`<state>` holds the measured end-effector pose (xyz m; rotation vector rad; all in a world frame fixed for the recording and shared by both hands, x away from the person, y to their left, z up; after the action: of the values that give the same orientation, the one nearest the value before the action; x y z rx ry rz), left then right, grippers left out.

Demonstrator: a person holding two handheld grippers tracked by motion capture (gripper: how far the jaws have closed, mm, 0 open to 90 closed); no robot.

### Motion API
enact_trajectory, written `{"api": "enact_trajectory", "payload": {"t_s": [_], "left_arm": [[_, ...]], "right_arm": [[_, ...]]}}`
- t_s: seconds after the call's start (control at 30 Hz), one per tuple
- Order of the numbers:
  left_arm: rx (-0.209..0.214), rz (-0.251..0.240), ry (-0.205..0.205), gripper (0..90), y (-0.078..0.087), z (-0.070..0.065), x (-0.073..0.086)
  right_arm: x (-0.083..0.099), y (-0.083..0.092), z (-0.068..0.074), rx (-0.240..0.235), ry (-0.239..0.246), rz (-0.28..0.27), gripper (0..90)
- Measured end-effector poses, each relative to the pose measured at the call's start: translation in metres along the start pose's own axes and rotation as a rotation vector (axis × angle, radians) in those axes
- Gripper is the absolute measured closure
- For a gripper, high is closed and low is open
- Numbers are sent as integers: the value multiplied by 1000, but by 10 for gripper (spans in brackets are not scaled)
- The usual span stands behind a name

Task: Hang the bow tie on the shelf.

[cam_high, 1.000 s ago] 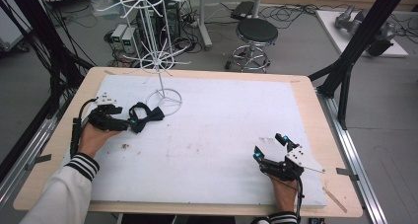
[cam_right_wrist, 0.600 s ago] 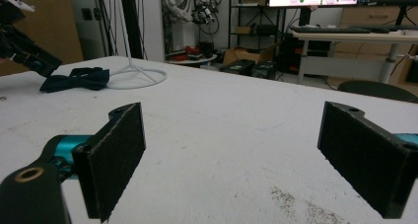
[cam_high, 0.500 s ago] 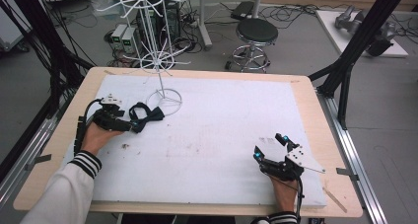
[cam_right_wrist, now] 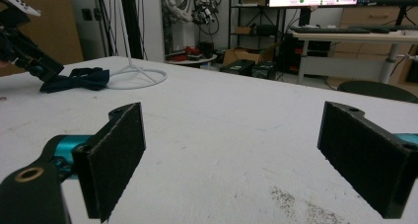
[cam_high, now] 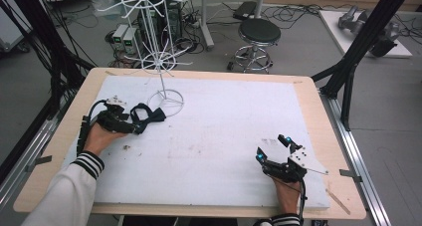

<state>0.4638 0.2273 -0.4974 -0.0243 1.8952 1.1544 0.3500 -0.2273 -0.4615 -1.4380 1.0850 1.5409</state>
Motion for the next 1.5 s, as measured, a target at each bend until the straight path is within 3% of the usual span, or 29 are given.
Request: {"api": "enact_trajectory", "payload": {"t_s": [0.3, 0.57, 0.77, 1.03, 1.23, 1.5], "left_arm": [[8, 23, -1, 358, -4, -4, 1], [28, 43, -1, 494, -7, -8, 2], [36, 51, 23, 559, -6, -9, 3], [49, 62, 40, 738, -2, -10, 6], [47, 65, 25, 830, -4, -12, 8], [51, 64, 17, 850, -1, -14, 7]], "right_arm": [[0, 0, 0, -2, -4, 1, 100], [0, 0, 0, -2, -4, 2, 100], [0, 0, 0, -1, -4, 1, 100], [0, 0, 0, 0, -5, 1, 100], [0, 0, 0, 0, -3, 0, 100], [0, 0, 0, -1, 0, -4, 101]]}}
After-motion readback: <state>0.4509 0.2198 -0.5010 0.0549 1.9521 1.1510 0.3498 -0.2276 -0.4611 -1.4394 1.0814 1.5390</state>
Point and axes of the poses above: each handheld gripper's, and its own axes: y roughly backward along the jaws, x roughly out of its underside, z roughly to its left, the point moved 10 cm from there along -y, roughly forward along the jaws, and after that the axes turned 10 degrees about x, right-handed, at the moved point
